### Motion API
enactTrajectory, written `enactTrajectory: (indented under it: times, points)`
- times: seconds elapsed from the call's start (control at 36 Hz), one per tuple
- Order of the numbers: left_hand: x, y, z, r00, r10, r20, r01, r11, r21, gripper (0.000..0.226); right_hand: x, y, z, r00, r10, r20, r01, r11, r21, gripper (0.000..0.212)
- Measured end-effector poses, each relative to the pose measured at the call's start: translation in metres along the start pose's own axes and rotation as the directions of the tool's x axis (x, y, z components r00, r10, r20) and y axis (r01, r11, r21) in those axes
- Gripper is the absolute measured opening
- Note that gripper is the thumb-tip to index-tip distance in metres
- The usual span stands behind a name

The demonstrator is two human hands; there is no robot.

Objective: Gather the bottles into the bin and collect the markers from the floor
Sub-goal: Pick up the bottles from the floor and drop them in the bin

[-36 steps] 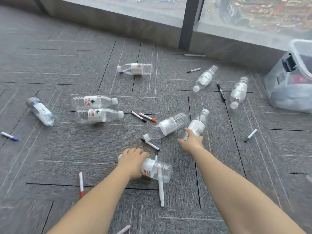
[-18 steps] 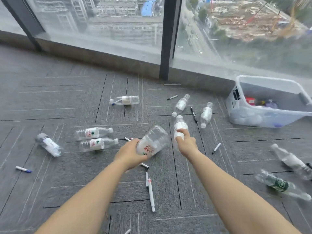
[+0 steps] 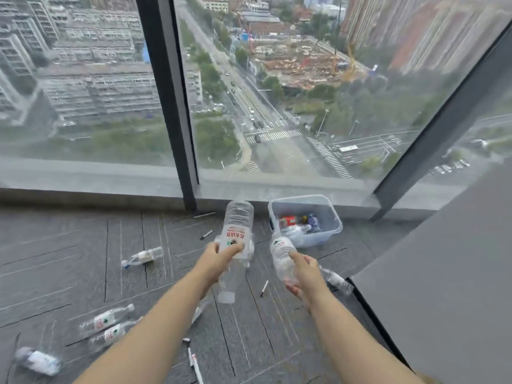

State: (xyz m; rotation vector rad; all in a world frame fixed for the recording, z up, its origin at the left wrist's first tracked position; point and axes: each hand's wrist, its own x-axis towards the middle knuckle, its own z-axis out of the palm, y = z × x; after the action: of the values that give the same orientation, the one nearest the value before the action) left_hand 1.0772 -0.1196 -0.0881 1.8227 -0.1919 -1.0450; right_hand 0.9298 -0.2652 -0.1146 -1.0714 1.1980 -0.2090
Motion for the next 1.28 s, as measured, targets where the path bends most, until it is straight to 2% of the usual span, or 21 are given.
enactTrajectory:
  times: [0.11,0.19,0.33,0.39,0.47,0.58,0.67,0.78,0.94,1.08,1.17,1.28]
  points:
    - [-0.015,0.052,0.036,0.998,0.005,0.055,-0.007,0.999,0.040,0.038,-0.011,-0.038,-0.038,0.997,0.018,-0.072,-0.010,0.994,0.108,0.045]
    - [-0.009,0.078,0.061,0.998,-0.001,0.070,-0.003,0.998,0.060,0.049,-0.002,-0.056,-0.062,0.996,0.060,-0.068,-0.045,0.979,0.199,0.043]
    - [0.021,0.113,0.106,1.000,-0.006,0.004,0.006,0.997,0.074,0.071,0.050,-0.106,-0.098,0.989,0.132,-0.061,-0.108,0.949,0.296,0.060]
    - [0.037,0.127,0.125,0.999,-0.013,-0.031,0.015,0.998,0.058,0.070,0.078,-0.139,-0.112,0.992,0.119,-0.029,-0.102,0.933,0.345,0.062]
    - [0.062,0.145,0.154,0.996,-0.018,-0.088,0.020,1.000,0.020,0.055,0.117,-0.185,-0.137,0.994,0.077,0.076,-0.101,0.917,0.385,0.065]
    - [0.084,0.163,0.186,0.994,-0.041,-0.099,0.043,0.999,0.017,0.058,0.145,-0.217,-0.175,0.985,0.046,0.166,-0.093,0.953,0.288,0.060]
    - [0.093,0.170,0.206,0.995,-0.065,-0.082,0.064,0.998,-0.018,0.070,0.157,-0.216,-0.201,0.986,0.105,0.130,-0.134,0.962,0.237,0.060]
    - [0.103,0.182,0.231,0.994,-0.069,-0.085,0.067,0.997,-0.030,0.052,0.170,-0.212,-0.234,0.991,0.130,0.026,-0.133,0.964,0.228,0.057]
    - [0.105,0.196,0.251,0.996,-0.050,-0.075,0.048,0.998,-0.032,0.040,0.172,-0.223,-0.258,0.992,0.128,-0.011,-0.125,0.980,0.157,0.044]
    - [0.106,0.199,0.250,0.996,-0.067,-0.060,0.066,0.998,-0.011,0.055,0.164,-0.230,-0.261,0.994,0.108,0.018,-0.110,0.986,0.126,0.031]
    - [0.108,0.202,0.251,0.996,-0.074,-0.050,0.073,0.997,-0.007,0.054,0.163,-0.230,-0.260,0.994,0.104,0.031,-0.106,0.987,0.117,0.028]
    - [0.114,0.211,0.255,0.997,-0.058,-0.048,0.062,0.994,0.089,0.046,0.159,-0.231,-0.260,0.995,0.095,0.039,-0.099,0.988,0.115,0.026]
